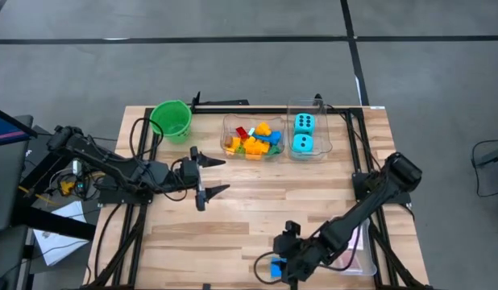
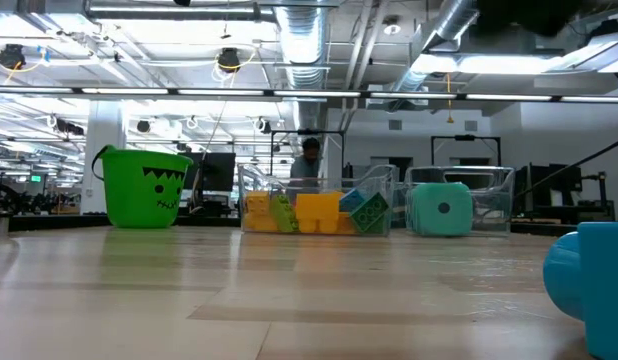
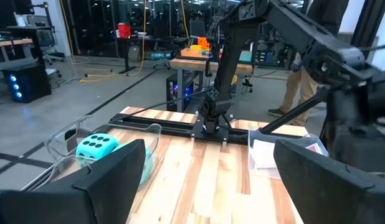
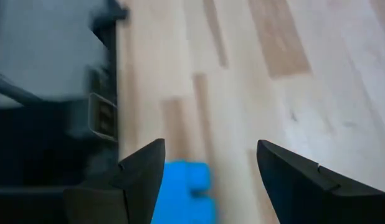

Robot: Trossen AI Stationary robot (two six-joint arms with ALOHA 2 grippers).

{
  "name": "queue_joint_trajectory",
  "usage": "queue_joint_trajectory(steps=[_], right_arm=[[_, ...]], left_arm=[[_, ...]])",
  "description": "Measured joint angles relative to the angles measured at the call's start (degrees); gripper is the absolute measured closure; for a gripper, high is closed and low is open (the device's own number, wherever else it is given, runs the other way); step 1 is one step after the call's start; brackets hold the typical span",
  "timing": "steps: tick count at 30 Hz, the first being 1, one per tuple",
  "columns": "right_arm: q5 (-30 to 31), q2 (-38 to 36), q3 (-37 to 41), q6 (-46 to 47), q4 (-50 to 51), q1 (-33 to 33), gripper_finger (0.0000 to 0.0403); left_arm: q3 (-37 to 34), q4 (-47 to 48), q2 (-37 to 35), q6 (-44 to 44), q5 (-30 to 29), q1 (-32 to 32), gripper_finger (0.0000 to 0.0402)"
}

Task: Pick & Place Toys
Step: Put the blue gamepiece into the left transparent bin

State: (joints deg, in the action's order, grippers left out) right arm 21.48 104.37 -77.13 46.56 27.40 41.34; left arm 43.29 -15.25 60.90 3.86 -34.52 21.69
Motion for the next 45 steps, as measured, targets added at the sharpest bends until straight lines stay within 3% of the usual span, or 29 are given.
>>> queue_joint_trajectory(steps=[10,19,27,33,45], right_arm=[[6.0,2.7,0.1,-10.4,0.7,1.2,0.0157],[10.0,2.9,3.4,-9.9,0.3,2.1,0.0157],[9.5,2.9,5.0,-8.0,-1.3,2.5,0.0157],[2.8,2.9,7.8,-6.8,-10.4,3.5,0.0157],[1.1,2.9,8.0,0.7,-9.4,6.3,0.0157]], left_arm=[[0.0,1.5,0.0,1.2,0.0,0.0,0.0050],[0.0,2.9,0.0,2.6,0.0,0.0,0.0048],[0.0,2.8,0.0,2.6,0.0,0.0,0.0048],[0.0,3.0,0.0,2.6,0.0,0.0,0.0048],[0.0,3.3,0.0,2.6,0.0,0.0,0.0048]])
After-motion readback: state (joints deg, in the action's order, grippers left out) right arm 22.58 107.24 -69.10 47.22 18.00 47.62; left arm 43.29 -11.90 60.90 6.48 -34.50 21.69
